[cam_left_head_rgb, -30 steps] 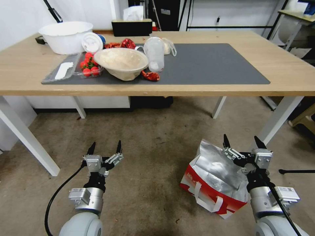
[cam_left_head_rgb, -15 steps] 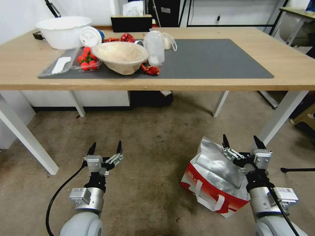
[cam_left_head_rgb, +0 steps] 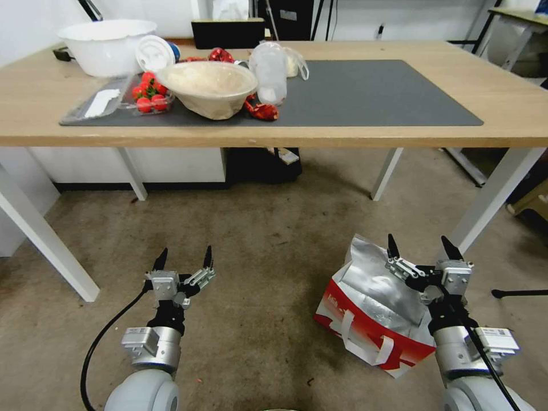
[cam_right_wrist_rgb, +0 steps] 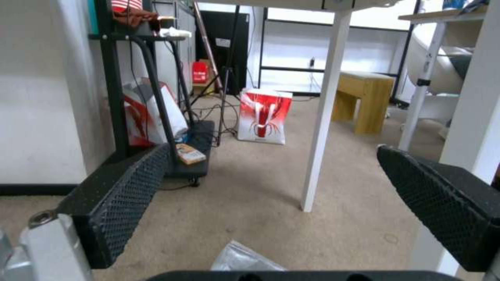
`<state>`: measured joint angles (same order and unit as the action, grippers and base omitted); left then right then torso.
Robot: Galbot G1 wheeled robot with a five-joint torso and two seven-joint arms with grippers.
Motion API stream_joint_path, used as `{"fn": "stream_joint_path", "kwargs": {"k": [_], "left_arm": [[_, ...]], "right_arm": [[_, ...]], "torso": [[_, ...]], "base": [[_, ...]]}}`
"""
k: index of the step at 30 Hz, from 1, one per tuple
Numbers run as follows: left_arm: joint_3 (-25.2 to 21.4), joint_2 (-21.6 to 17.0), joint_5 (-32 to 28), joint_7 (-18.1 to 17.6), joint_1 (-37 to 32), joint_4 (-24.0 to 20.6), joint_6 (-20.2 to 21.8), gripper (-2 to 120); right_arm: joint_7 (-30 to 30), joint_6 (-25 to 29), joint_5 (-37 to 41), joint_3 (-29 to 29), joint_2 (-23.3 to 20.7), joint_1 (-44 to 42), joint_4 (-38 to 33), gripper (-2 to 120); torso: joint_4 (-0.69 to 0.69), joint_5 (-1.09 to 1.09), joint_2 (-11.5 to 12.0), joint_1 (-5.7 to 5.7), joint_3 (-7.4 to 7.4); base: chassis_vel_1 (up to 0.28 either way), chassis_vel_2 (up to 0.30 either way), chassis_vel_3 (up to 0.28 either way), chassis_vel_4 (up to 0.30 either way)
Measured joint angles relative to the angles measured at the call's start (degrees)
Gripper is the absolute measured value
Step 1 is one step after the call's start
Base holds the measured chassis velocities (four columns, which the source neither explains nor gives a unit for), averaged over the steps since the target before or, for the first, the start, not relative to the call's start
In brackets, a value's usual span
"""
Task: Pick up the food delivery bag from the floor and place it on the table.
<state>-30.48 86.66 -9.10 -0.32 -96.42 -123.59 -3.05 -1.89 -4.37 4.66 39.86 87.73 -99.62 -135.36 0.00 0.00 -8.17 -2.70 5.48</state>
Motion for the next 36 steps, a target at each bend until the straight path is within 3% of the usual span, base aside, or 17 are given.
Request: {"fn": "stream_joint_path", "kwargs": {"k": [7,20,36], "left_arm": [[0.03,0.03,0.0,0.0,0.01,0.05,-0.02,100],[-0.03,0.05,0.02,0.0,0.04,0.58,-0.28,100],[-0.08,-0.04,0.05,-0.14,0.03,1.09,-0.9,100]], "right_arm": [[-0.03,0.17,-0.01,0.03,-0.07,-0.03,0.12,100],[-0.28,0.02,-0.2,0.19,-0.27,0.05,0.64,100],[-0.41,-0.42,-0.36,0.33,-1.23,0.18,1.07,100]], "torso": [[0.0,0.0,1.61,0.24,-1.38],[0.0,0.0,6.21,0.65,-5.48],[-0.01,0.01,6.65,0.75,-5.47]], "base": [[0.0,0.0,0.0,0.0],[0.0,0.0,0.0,0.0],[0.0,0.0,0.0,0.0]]}}
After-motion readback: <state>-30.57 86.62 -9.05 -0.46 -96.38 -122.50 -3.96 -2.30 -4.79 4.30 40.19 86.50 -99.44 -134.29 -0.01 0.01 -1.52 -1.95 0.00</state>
